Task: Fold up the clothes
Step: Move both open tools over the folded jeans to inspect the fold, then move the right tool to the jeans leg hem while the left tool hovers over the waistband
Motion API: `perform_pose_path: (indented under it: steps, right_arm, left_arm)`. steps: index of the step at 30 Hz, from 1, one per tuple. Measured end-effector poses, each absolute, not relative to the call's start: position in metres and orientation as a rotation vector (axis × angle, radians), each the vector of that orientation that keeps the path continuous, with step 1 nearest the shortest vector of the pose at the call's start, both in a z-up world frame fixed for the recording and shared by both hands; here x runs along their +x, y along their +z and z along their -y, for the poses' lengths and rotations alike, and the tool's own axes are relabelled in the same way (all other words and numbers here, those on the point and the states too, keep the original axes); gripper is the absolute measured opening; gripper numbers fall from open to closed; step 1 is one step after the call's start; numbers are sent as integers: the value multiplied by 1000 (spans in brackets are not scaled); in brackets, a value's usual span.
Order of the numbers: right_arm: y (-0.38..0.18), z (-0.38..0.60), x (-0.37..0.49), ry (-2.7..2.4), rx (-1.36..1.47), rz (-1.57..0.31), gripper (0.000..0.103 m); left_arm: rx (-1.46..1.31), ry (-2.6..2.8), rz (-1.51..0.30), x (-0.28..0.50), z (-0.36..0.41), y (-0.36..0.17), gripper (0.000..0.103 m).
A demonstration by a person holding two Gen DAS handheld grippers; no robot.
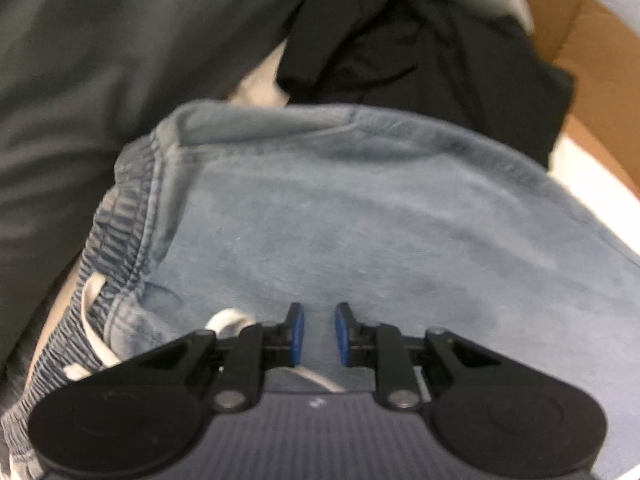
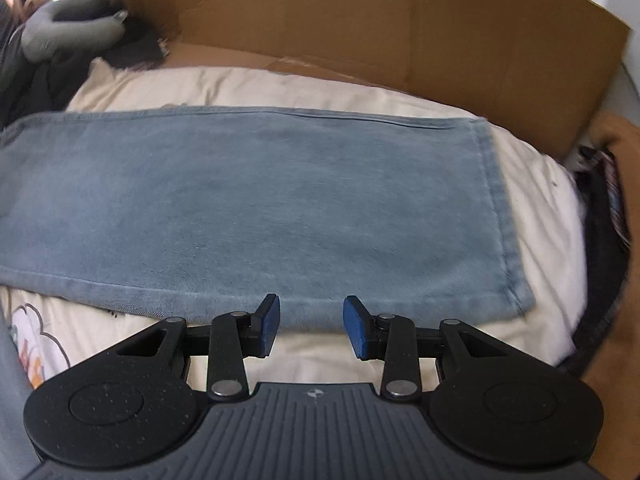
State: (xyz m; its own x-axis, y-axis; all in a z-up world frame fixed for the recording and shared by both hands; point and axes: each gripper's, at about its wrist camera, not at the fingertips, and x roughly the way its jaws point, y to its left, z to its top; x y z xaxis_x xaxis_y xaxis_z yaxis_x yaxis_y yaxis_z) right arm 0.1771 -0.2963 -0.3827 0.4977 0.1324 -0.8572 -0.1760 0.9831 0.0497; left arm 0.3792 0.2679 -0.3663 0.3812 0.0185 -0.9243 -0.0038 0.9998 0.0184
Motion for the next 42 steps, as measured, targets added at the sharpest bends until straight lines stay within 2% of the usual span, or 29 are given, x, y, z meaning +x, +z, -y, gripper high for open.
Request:
perform_pose_path:
  steps: [6, 14, 17, 22, 25, 36, 42]
  right_arm:
    - [-396, 293, 191, 177, -92, -1045, 42]
    - [-415, 316, 209, 99, -51, -1072, 45]
    - [-419, 326, 210, 74, -37, -1064, 52]
    - [-422, 343, 204, 60, 1, -1045, 53]
    - [-423, 351, 202, 62, 10, -1041, 53]
    - [-424, 367, 200, 76, -2, -1028, 47]
    - [-424, 377, 199, 55, -13, -1018, 33]
  left_arm:
    - [12, 65, -1167, 395, -271, -367, 21]
    - [63, 40, -1168, 410, -253, -360, 9]
    - [53, -10, -1135, 414, -242, -350, 10]
    - [62, -97, -1125, 425, -214, -346, 15]
    - [64, -89, -1127, 435, -201, -352, 13]
    - [113, -28, -1124, 461, -195, -374, 12]
    - [129, -16, -1133, 460, -197, -378, 10]
